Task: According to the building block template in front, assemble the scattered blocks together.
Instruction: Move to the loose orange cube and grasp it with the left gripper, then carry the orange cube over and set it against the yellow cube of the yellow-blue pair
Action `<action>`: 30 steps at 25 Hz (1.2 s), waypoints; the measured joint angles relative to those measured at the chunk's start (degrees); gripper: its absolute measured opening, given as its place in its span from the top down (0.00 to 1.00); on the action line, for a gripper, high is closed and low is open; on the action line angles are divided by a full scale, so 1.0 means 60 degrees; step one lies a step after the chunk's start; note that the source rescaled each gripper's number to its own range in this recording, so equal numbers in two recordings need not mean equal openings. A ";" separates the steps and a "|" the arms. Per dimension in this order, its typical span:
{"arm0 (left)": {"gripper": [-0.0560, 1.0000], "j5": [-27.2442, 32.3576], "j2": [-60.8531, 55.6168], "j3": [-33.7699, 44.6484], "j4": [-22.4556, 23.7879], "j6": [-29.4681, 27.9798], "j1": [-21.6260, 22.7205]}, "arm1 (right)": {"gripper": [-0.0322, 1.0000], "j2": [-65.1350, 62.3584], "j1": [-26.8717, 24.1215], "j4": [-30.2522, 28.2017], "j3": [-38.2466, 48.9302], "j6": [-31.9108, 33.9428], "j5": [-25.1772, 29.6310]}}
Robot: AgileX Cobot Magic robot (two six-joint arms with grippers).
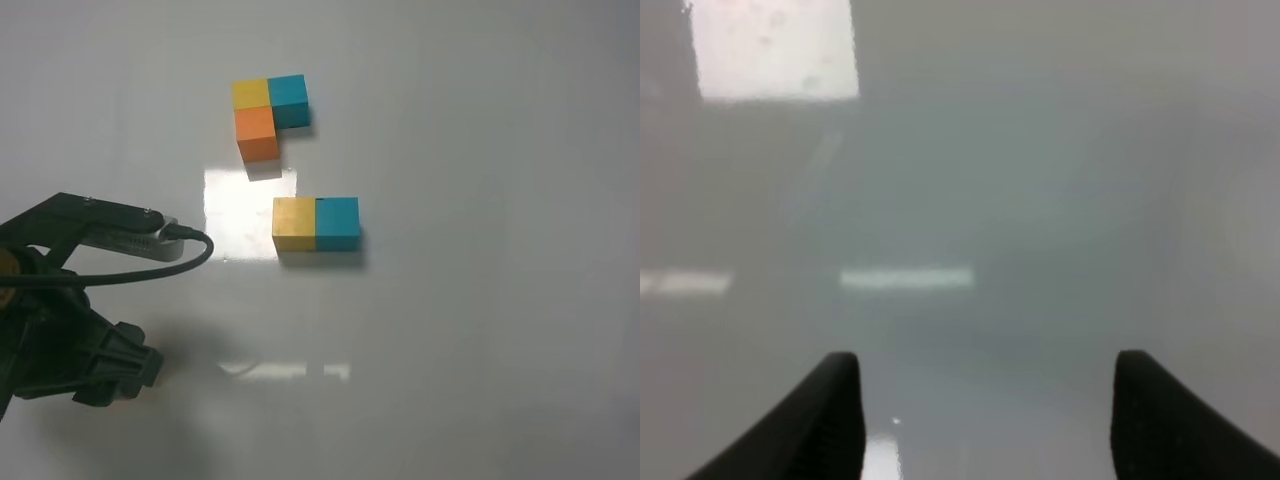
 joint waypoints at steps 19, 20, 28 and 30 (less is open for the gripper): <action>0.74 0.0846 0.0124 -0.2065 -0.0006 0.0541 -0.1017 | 0.59 0.0000 0.0000 0.0000 0.0000 0.0000 0.0000; 0.74 0.0846 0.0194 -0.2263 0.0041 0.0401 -0.1242 | 0.59 0.0000 0.0000 0.0000 0.0000 0.0000 0.0000; 0.74 0.0921 0.1368 -0.2917 0.0783 -0.0794 -0.2342 | 0.59 0.0000 0.0000 0.0000 0.0000 0.0000 0.0000; 0.74 0.0913 0.1525 -0.3059 0.1100 -0.1150 -0.2473 | 0.59 0.0000 0.0000 0.0000 0.0000 0.0000 0.0000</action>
